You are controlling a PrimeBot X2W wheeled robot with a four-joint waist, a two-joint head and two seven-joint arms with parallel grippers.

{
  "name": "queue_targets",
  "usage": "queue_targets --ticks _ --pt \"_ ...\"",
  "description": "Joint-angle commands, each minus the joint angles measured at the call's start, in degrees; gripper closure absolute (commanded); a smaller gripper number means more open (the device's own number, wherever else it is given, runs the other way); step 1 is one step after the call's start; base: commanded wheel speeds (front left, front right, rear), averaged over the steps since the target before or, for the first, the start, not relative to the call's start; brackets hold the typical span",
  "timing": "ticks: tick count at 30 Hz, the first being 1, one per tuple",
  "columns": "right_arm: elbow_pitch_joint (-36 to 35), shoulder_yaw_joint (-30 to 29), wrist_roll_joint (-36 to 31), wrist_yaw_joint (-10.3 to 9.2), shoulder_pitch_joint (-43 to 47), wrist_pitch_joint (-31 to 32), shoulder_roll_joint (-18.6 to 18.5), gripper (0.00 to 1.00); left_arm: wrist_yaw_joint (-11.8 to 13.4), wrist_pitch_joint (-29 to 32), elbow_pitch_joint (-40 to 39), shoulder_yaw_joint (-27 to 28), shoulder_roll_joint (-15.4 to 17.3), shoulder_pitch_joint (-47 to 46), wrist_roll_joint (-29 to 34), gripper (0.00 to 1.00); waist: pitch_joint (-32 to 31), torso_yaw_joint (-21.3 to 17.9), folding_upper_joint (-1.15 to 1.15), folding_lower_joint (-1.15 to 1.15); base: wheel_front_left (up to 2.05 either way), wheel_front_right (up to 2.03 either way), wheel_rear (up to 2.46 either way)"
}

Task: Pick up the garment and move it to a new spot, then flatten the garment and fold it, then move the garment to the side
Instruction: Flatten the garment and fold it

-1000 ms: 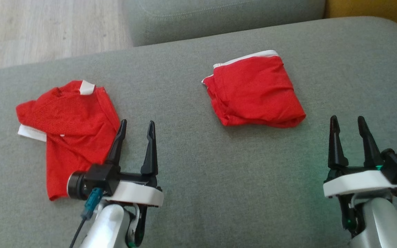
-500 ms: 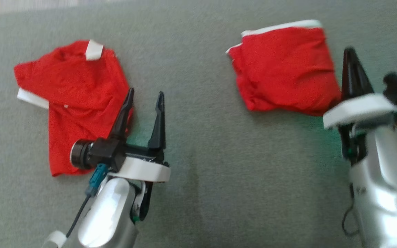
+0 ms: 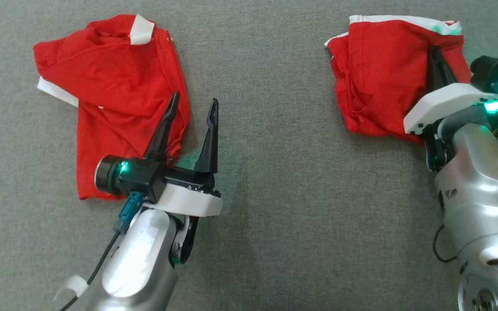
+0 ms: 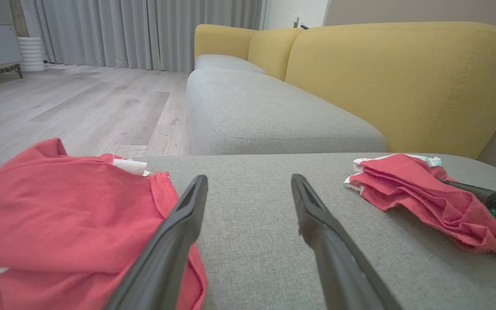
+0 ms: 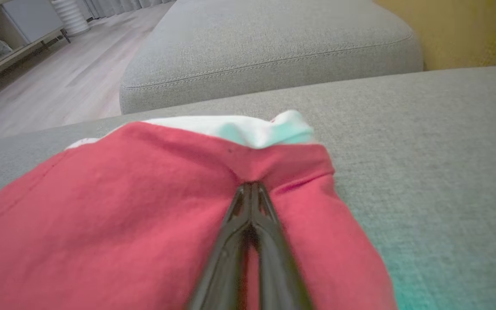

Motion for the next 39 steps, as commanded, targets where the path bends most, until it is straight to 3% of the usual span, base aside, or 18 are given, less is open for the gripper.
queue_targets --ticks 1,7,12,17,24,28,39 --pt "1.2 1.6 -0.3 -0.04 -0.4 -1.1 1.1 1.00 0.2 -0.5 -1.7 1.6 0.4 -1.4 0.3 0.00 -0.5 0.0 0.00 0.00 0.00 0.00 0.00" --pt "0.1 7.8 1.7 -0.04 -2.1 -3.0 1.6 1.00 0.1 -0.5 -1.3 2.1 0.4 -0.5 0.1 0.00 -2.5 -0.5 0.00 0.00 0.00 0.00 0.00" --pt "-4.3 18.5 8.6 -0.04 -0.1 -3.1 1.7 1.00 0.2 -0.5 -1.4 1.7 0.4 -0.3 -0.4 0.00 -3.5 -0.1 0.00 0.00 0.00 0.00 0.00" --pt "-0.4 24.8 10.3 -0.04 1.6 -2.4 1.7 1.00 0.4 -0.5 -1.5 1.4 0.4 -0.2 -0.8 0.00 -3.9 0.4 0.00 0.00 0.00 0.00 0.00" --pt "3.7 28.2 13.1 -0.04 1.9 -2.3 1.7 1.00 0.6 -0.5 -1.3 1.9 0.4 0.4 -0.8 0.00 -4.9 0.1 0.00 0.00 0.00 0.00 0.00" --pt "1.7 26.6 13.5 -0.04 1.6 -3.0 1.6 1.00 0.7 -0.5 -1.1 2.8 0.4 1.0 -0.6 0.00 -6.6 -1.0 0.00 0.00 0.00 0.00 0.00" --pt "-21.6 11.1 9.6 -0.04 15.7 -3.1 -0.4 1.00 0.6 -0.5 -1.2 5.1 0.4 4.2 -0.5 0.00 -12.9 -4.6 0.00 0.00 0.00 0.00 0.00"
